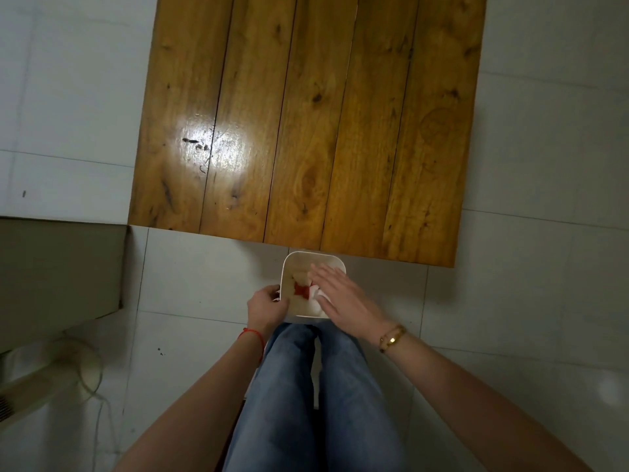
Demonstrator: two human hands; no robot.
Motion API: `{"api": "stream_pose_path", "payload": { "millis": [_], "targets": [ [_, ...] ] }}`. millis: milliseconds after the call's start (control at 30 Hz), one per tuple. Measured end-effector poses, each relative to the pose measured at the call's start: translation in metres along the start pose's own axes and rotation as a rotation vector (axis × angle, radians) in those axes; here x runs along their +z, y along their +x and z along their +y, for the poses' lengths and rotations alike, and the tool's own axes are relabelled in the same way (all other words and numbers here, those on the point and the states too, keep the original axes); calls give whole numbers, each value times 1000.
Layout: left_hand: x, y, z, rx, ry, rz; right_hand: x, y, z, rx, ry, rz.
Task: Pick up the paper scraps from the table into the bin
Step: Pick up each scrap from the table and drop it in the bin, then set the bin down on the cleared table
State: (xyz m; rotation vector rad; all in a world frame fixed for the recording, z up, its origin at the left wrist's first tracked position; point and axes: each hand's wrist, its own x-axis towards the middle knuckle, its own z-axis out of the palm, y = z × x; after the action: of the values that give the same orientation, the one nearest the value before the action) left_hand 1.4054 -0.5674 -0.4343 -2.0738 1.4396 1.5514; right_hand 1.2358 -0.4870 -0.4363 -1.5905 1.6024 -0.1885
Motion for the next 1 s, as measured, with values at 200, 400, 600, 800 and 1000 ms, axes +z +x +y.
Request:
{"api": "stream_pose_path", "payload": {
  "millis": [200,400,600,800,1000],
  "targets": [
    [-16,-37,12,19,-8,-7,-25,-35,-13,384,217,235],
    [-32,-77,42,63,-60,-14,-50,-64,-38,603,446,279],
    [-43,-107,74,167,-54,6,-77,-83,-64,581,579,378],
    [-54,-129,104,309,-23,-4,-109,-94,-72,550,684,437],
    [-68,-134,134,374,-27,3,-144,-88,-71,504,655,449]
  ]
}}
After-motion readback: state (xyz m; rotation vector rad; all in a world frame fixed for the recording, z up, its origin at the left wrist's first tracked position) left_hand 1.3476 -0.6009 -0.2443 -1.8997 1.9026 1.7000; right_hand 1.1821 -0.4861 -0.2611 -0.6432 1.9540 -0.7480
